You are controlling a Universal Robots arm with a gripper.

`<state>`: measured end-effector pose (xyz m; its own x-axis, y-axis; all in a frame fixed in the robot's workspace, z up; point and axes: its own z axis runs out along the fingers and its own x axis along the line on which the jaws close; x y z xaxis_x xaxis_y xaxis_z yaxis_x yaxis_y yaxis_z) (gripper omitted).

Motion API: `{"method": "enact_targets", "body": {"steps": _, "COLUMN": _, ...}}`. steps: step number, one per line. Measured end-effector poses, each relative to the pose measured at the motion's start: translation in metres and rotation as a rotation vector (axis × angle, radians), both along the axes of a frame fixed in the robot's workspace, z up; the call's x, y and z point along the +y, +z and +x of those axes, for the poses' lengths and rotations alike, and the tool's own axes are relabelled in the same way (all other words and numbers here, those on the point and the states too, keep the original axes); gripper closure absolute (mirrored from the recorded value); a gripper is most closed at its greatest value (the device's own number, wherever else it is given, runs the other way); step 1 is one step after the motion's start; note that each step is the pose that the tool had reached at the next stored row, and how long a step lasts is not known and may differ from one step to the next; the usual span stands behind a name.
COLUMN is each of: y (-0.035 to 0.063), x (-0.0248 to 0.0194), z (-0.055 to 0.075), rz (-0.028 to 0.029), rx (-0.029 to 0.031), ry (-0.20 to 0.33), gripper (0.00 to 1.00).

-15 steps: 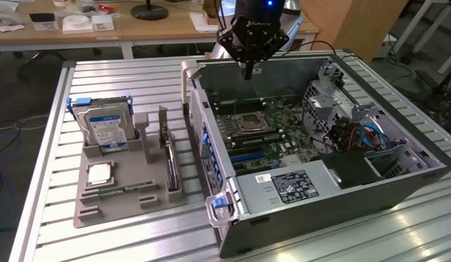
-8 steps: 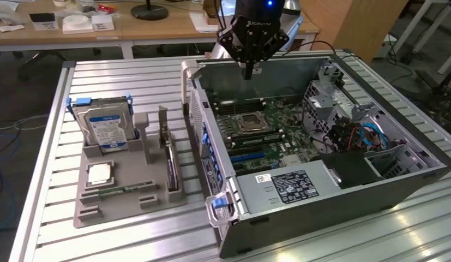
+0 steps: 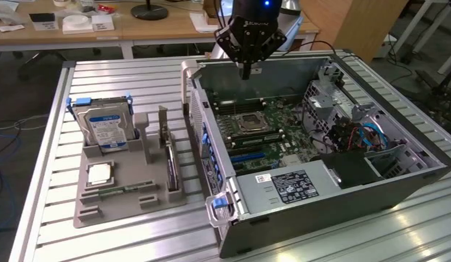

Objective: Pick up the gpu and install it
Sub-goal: 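Reach for the gpu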

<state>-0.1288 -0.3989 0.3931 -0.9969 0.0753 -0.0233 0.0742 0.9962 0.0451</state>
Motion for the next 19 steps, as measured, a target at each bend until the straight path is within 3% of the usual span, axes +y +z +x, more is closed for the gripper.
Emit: {"method": "enact_targets", "body": {"steps": 19, "y": -0.0025, "x": 0.0, "z": -0.063, "rz": -0.0001, "rx": 0.0, "ry": 0.0, "gripper": 0.89}}
